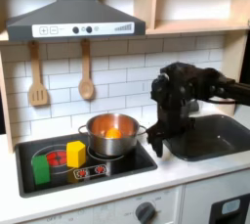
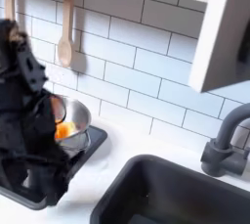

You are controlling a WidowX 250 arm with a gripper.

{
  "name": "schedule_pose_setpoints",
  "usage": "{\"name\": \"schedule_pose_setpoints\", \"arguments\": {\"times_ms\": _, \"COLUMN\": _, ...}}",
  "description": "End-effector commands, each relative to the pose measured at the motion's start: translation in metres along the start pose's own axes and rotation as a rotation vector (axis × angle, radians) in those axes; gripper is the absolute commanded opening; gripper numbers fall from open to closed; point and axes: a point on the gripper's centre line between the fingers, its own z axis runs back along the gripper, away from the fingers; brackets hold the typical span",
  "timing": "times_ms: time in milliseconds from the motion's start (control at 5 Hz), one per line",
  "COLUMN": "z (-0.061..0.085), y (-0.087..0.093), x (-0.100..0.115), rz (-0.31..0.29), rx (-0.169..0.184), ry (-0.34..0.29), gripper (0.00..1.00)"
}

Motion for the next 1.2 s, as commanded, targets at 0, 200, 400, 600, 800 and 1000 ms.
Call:
{"name": "schedule_pose_setpoints", "arguments": {"times_ms": 0, "z": 0.005, "y": 0.004, "x": -0.043, "rz": -0.005, "rx": 0.012, "ry": 0.011, "gripper": 1.00}}
{"name": "schedule_pose_setpoints", "arguments": {"times_ms": 200, "z": 0.007, "y": 0.001, "x": -0.058, "rz": -0.018, "rx": 0.002, "ry": 0.018, "gripper": 1.00}}
{"name": "schedule_pose_setpoints", "arguments": {"times_ms": 400, "z": 0.008, "y": 0.000, "x": -0.070, "rz": -0.022, "rx": 0.004, "ry": 0.025, "gripper": 1.00}}
{"name": "schedule_pose_setpoints", "arguments": {"times_ms": 600, "z": 0.009, "y": 0.000, "x": -0.067, "rz": -0.027, "rx": 0.006, "ry": 0.020, "gripper": 1.00}}
{"name": "schedule_pose_setpoints", "arguments": {"times_ms": 800, "z": 0.009, "y": -0.001, "x": -0.068, "rz": -0.033, "rx": 0.004, "ry": 0.020, "gripper": 1.00}}
{"name": "schedule_pose_setpoints", "arguments": {"times_ms": 1000, "z": 0.009, "y": -0.001, "x": -0.068, "rz": -0.033, "rx": 0.005, "ry": 0.019, "gripper": 1.00}}
